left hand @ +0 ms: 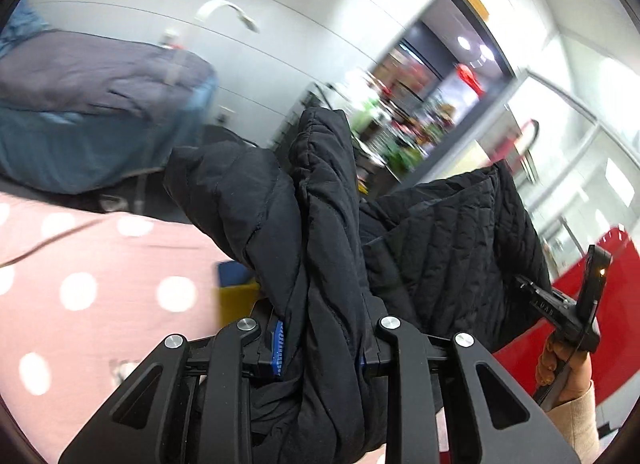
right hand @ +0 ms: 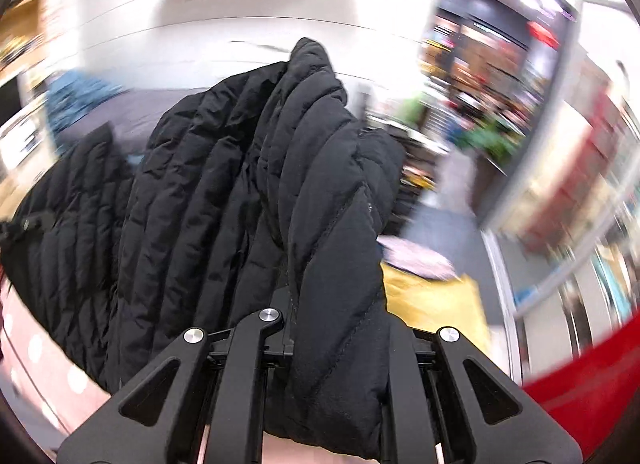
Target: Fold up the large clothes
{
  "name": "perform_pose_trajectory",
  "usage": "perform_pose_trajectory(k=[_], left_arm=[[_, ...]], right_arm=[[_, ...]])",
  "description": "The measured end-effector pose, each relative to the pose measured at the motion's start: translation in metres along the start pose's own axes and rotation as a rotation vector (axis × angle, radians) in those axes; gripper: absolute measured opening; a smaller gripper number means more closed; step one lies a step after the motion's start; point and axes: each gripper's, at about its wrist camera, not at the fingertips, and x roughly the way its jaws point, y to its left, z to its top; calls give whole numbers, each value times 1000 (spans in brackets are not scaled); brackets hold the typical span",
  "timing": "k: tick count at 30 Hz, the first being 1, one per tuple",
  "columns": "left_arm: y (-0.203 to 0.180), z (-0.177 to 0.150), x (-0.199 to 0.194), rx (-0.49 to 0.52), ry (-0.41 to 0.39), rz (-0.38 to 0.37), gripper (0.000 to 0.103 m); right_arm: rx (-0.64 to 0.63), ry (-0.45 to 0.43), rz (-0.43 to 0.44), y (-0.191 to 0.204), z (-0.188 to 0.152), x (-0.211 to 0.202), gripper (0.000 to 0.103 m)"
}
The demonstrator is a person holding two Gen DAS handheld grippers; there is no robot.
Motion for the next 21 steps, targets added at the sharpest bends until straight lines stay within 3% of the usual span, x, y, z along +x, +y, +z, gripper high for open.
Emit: perform_pose_trajectory(k=[4, 6, 10, 13, 17, 20, 21], left_arm=[[-7, -10, 77, 23, 123, 3, 24], [1, -23, 114, 32, 195, 60, 24], [33, -32, 151, -30, 257, 170, 27], [50, -36, 162, -81, 300, 175, 31], [55, -40, 166, -39, 309, 210, 39], [59, -42, 172, -67, 323, 221, 48], [62, -42, 176, -73, 329, 226, 52]], right_arm=[[156, 50, -130, -75, -29, 20, 12], [223, 98, -180, -100, -49, 43, 12], [442, 190, -192, -145, -94, 94, 15], [514, 205, -195, -156, -105, 122, 20], [514, 235, -224, -158, -104, 148, 25], [522, 254, -237, -163, -109, 163, 29], [530, 258, -238, -158, -110, 151, 31]])
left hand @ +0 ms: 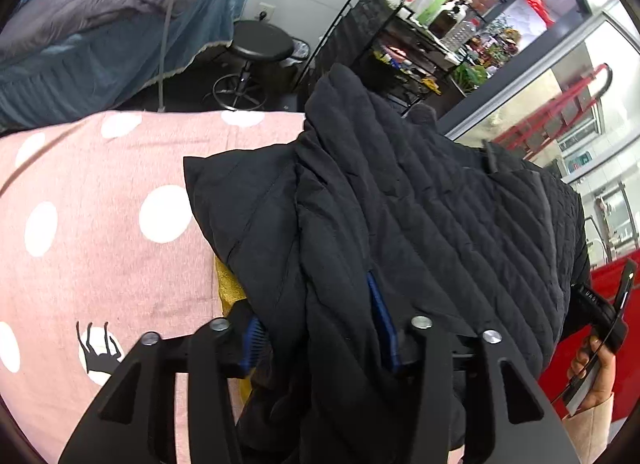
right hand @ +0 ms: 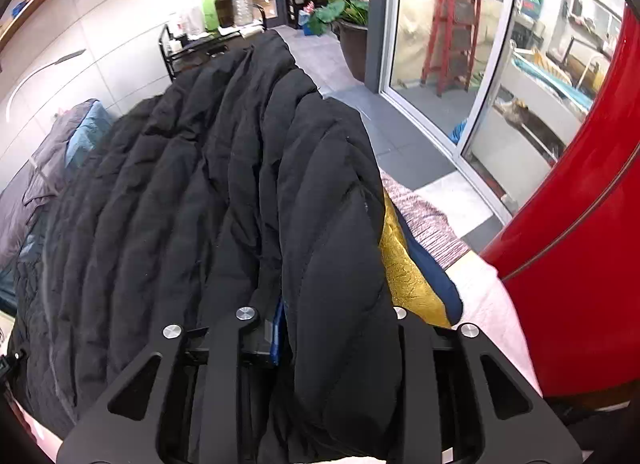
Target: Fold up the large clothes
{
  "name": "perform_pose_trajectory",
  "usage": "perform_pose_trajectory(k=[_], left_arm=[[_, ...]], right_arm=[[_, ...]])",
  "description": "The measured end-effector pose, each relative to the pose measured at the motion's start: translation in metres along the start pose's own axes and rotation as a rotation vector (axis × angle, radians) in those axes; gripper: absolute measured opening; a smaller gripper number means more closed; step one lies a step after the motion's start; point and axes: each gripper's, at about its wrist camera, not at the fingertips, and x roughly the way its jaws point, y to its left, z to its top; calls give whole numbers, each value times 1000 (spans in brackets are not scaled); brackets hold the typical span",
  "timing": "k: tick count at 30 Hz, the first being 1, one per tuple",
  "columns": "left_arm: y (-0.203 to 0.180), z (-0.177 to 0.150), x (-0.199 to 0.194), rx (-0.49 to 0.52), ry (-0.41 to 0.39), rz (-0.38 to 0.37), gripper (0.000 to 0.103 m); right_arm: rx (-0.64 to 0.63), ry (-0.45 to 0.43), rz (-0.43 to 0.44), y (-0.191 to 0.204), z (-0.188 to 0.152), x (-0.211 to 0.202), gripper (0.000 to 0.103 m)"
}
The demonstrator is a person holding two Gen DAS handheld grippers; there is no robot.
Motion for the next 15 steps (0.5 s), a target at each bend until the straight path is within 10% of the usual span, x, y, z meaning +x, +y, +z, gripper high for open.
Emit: perform_pose_trajectory(k=[15], left_arm=[[10, 13, 35, -33, 42, 77, 98]], right_arm=[[108, 16, 38, -40, -22, 32, 67]])
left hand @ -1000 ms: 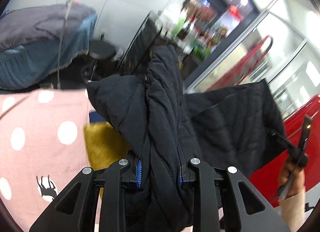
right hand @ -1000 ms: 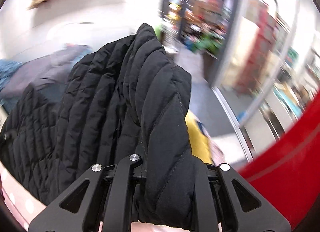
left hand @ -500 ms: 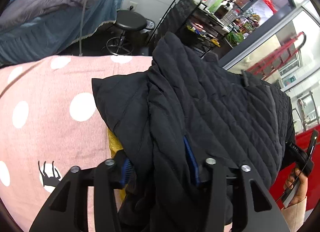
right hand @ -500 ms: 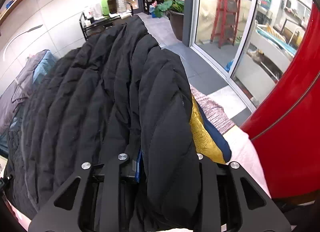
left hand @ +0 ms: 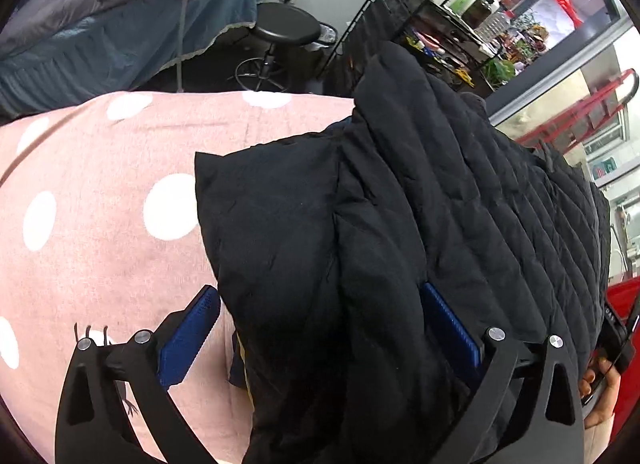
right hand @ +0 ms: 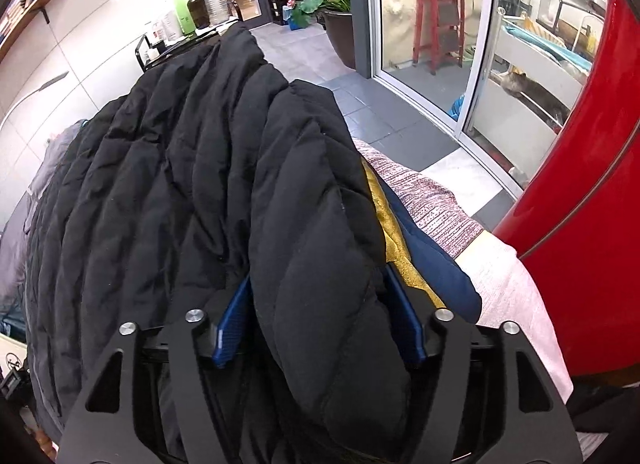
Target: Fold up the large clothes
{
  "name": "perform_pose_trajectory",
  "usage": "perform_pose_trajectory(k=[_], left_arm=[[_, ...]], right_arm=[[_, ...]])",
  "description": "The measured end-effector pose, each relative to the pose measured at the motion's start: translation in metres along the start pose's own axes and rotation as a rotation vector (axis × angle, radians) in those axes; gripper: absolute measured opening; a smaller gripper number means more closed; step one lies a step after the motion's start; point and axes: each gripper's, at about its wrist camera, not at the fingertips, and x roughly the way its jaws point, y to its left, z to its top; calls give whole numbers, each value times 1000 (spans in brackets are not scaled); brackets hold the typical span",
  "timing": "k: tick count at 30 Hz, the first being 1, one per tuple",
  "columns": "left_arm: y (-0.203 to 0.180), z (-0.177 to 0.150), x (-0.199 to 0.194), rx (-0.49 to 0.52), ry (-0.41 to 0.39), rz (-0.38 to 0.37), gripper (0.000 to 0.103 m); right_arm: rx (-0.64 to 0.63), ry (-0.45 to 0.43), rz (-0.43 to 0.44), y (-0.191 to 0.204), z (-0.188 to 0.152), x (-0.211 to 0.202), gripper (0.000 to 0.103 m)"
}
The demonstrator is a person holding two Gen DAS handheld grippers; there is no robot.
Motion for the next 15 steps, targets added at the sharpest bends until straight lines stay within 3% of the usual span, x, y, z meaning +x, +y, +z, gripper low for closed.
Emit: perform_pose_trajectory(k=[5, 12, 15], left_arm=[[2, 2, -15, 10, -13, 7, 98], [11, 0, -76, 26, -161, 84, 96], [10, -8, -101, 70, -206, 139, 96]], right_arm=[[21, -4, 6, -5, 0, 4, 74], [37, -10, -6, -6, 5, -5, 77], [36, -33, -52, -2, 5, -19, 77]])
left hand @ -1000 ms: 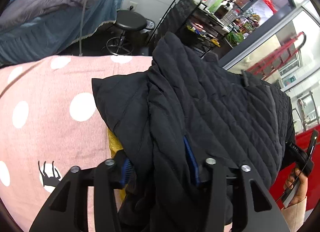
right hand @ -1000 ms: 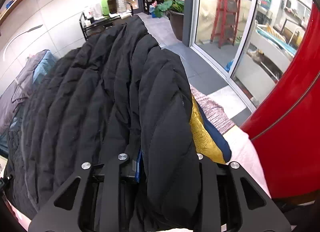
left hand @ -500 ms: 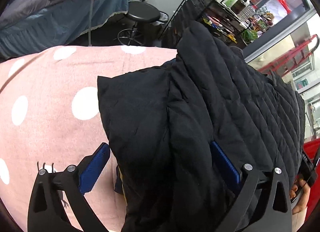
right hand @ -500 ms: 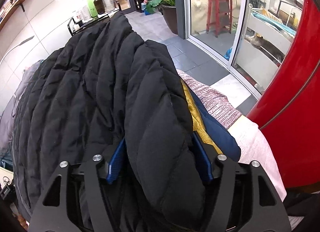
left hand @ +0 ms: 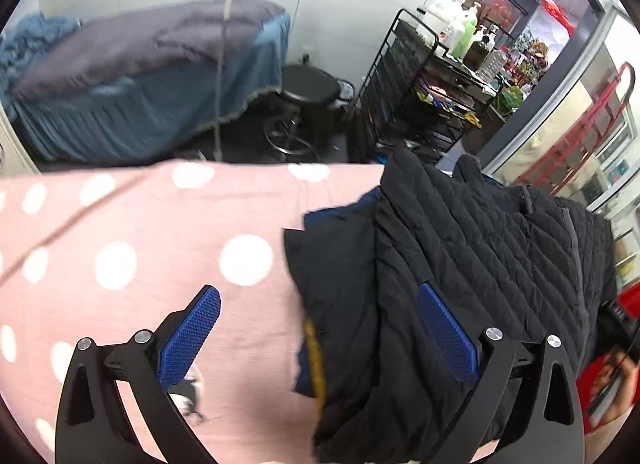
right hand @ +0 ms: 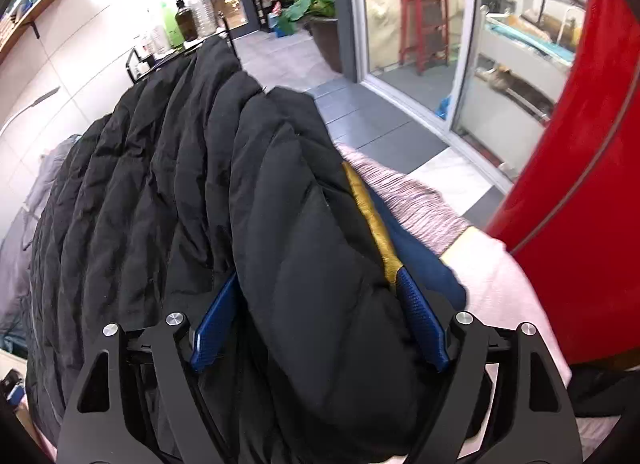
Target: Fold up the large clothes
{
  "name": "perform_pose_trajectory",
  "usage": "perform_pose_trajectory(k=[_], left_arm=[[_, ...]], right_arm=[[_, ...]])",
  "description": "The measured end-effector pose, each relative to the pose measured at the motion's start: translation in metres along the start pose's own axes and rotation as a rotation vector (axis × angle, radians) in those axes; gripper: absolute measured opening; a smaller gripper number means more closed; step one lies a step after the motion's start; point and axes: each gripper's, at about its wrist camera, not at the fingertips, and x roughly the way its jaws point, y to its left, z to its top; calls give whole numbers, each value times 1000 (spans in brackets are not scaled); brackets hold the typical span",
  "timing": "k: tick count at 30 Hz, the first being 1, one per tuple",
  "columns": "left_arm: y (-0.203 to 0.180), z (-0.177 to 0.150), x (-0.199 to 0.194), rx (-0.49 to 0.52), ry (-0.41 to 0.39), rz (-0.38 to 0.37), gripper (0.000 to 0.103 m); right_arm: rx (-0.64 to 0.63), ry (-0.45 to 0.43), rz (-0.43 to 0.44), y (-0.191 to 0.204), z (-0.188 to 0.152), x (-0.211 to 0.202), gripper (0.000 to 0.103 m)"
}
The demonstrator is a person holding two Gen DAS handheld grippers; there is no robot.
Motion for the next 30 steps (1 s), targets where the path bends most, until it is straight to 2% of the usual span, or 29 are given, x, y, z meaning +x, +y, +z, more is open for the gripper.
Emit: perform_pose_trajectory(k=[2, 6, 11, 14, 17, 20, 22, 24, 26, 28, 30], left_arm=[[-2, -6, -14, 34, -9, 8, 96], [-15, -16, -30, 62, -7, -12, 96], [-42, -28, -43, 91, 43, -105, 96], [-61, -34, -51, 132, 52, -124, 96], [-78, -41, -57, 178, 57, -104, 96], [-91, -50, -62, 204, 87, -62, 96], [-96, -54, -67, 197, 99, -38, 96], [-99, -57, -73, 180, 111, -17, 96], [-102, -59, -76, 179, 133, -36, 96], [-107, -62, -79, 195, 157, -46, 96], [-115, -65, -82, 230, 176, -23, 96]], right_arm=[[-11, -74, -65, 4, 0, -20, 79], [-25, -186, -126, 7, -1, -56, 81], [-36, -179, -136, 8, -3, -84, 81], [3, -181, -77, 1, -6, -100, 81], [44, -151, -4, -2, -9, -110, 81], [78, -45, 101, 2, -16, -108, 81], [67, 3, 133, 9, -22, -108, 81], [28, 31, 141, 23, -27, -111, 81], [-26, 56, 142, 38, -31, -115, 81], [-97, 83, 152, 57, -38, -121, 81], [-190, 98, 156, 78, -46, -127, 81]])
